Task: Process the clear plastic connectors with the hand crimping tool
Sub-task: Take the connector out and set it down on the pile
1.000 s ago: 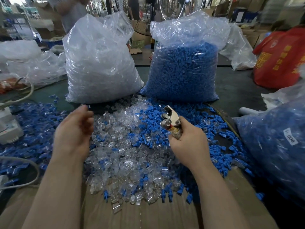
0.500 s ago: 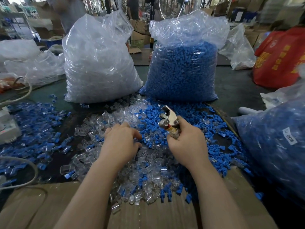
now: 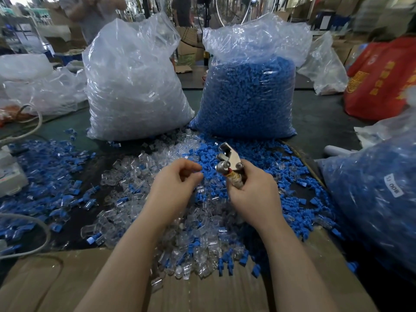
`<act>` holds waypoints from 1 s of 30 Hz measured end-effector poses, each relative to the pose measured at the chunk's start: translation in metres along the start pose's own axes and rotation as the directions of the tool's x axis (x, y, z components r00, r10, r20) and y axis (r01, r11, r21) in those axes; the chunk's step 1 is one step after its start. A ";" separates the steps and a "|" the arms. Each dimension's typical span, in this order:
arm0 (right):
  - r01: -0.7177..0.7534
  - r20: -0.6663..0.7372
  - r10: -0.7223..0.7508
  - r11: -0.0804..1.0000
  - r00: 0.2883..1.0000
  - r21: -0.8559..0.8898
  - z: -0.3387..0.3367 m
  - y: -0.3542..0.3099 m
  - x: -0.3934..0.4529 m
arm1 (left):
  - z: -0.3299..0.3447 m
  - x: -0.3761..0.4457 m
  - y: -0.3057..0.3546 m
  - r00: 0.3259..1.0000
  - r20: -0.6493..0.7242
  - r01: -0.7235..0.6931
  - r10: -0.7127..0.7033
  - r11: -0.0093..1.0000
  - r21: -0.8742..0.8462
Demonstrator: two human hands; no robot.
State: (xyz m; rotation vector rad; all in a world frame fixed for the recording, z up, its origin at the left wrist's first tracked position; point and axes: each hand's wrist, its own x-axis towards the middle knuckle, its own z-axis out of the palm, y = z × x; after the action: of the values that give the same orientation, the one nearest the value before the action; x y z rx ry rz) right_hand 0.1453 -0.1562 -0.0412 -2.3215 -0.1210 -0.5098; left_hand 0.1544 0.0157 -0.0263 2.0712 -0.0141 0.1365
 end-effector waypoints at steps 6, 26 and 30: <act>-0.022 0.035 0.014 0.970 0.999 0.242 0.001 -0.003 0.001 | -0.002 -0.003 0.009 0.990 0.133 0.105 -0.049 0.883 -0.457; -0.031 -0.035 0.048 0.925 0.998 0.378 -0.002 -0.004 0.004 | 0.002 -0.002 0.001 0.996 0.080 -0.075 0.044 0.890 0.450; -0.025 -0.057 0.049 0.931 0.997 0.364 0.000 -0.003 0.004 | 0.009 -0.005 0.001 0.992 0.128 -0.071 -0.013 0.772 0.631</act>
State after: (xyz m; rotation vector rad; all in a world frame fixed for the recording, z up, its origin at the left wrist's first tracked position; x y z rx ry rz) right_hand 0.1487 -0.1543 -0.0380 -1.9397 -0.1283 -0.4981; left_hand 0.1505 0.0066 -0.0303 2.7652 -0.0887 0.0258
